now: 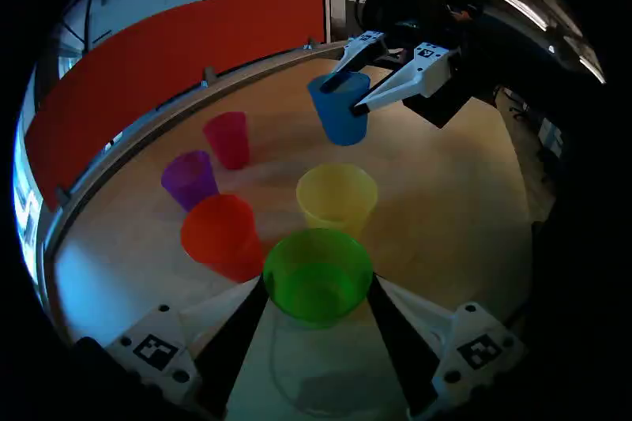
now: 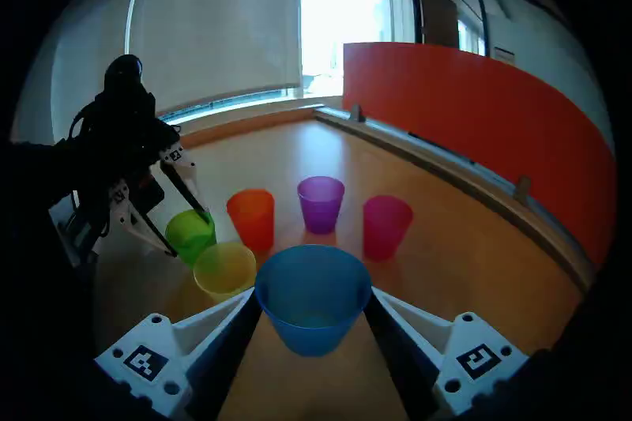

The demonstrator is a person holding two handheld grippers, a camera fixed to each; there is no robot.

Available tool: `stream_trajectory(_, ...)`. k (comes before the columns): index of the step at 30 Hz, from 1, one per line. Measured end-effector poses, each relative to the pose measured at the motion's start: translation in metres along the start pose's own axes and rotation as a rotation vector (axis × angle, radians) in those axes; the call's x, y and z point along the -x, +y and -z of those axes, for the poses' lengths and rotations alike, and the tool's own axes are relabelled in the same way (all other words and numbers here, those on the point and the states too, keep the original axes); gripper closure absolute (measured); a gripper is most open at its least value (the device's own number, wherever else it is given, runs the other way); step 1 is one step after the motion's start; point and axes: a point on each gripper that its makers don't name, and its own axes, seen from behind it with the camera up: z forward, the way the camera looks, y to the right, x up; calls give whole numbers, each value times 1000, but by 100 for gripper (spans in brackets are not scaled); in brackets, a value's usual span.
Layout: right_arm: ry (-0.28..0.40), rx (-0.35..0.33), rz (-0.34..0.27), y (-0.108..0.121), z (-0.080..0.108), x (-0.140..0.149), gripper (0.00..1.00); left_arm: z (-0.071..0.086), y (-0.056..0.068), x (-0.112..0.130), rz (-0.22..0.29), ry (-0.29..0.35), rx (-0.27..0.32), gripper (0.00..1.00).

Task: Pour water

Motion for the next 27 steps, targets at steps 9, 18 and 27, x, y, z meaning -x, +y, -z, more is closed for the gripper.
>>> stream_trajectory(9, -2, -1, -4, -1, -2, 3, 9, -4, 1, 6, 29, 19, 8, 13)
stream_trajectory(18, -11, 0, 0, -2, -6, 7, 9, -2, 2, 12, 43, 34, 12, 13)
stream_trajectory(27, -18, -3, 0, -4, -11, 10, 9, -1, -1, 13, 55, 33, 7, 5)
